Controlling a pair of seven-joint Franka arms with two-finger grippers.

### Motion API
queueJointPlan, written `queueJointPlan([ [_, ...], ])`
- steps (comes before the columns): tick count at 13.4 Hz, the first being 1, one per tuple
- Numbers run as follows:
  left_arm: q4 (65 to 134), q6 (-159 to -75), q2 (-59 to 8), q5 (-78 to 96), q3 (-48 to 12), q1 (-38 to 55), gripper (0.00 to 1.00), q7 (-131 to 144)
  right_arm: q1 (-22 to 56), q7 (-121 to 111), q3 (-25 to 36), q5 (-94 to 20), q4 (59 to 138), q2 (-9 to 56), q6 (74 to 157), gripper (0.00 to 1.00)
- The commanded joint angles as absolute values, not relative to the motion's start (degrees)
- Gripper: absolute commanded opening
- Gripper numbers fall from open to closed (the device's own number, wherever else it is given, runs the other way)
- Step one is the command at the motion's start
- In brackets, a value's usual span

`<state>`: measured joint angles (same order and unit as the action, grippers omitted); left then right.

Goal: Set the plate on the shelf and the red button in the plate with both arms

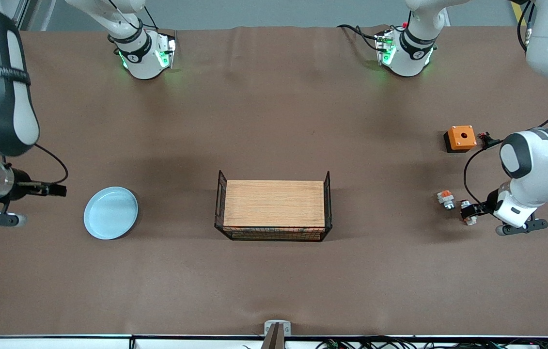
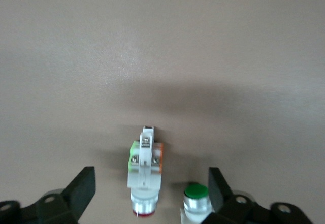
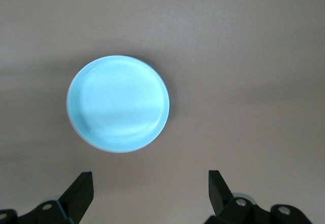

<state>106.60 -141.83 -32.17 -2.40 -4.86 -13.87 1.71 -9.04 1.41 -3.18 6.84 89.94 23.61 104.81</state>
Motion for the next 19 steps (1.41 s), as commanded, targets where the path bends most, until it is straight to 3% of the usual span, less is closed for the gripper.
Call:
queueJointPlan([
  [1,106.44,-143.96,-34.27,-2.55,-5.01,-14.59,0.87,0.97,-10.37,1.41,-4.04,8.09,91.48,26.89,110.27,1.00],
  [3,106.44,-144.14,-34.80,-2.55,-5.01,-14.59,0.76,0.97,-11.33,1.41,-4.04,8.00,96.30,27.51,118.96,1.00],
  [4,106.44,-144.14,-34.80,-2.55,-5.01,-14.59,0.64,0.97,-12.03,1.41,-3.96,8.00,98.85,27.51,123.35,1.00],
  [5,106.44,-144.14,-34.80,-2.55,-5.01,-14.50,0.43,0.97,-12.65,1.32,-4.04,8.00,100.79,27.60,126.36,1.00],
  [6,106.44,-143.97,-34.80,-2.55,-5.01,-14.41,0.15,1.14,-13.00,1.41,-4.04,8.00,102.90,27.68,129.61,1.00],
  [7,106.44,-143.79,-34.54,-2.55,-5.01,-14.24,0.01,1.14,-13.18,1.49,-4.04,8.00,104.05,28.38,132.34,1.00],
  [9,106.52,-143.09,-31.92,-2.64,-5.10,-14.33,0.00,0.36,-14.06,1.67,-4.04,7.91,104.24,29.70,133.42,1.00],
  [16,102.32,-123.08,-16.53,-2.55,-10.10,-13.97,0.00,-1.93,-15.21,1.67,-4.13,6.15,104.06,34.71,134.91,0.99],
  [19,95.12,-113.24,-15.91,-1.94,-11.77,-14.06,0.00,-2.02,-15.21,1.76,-4.13,5.98,103.89,35.85,135.17,0.87],
])
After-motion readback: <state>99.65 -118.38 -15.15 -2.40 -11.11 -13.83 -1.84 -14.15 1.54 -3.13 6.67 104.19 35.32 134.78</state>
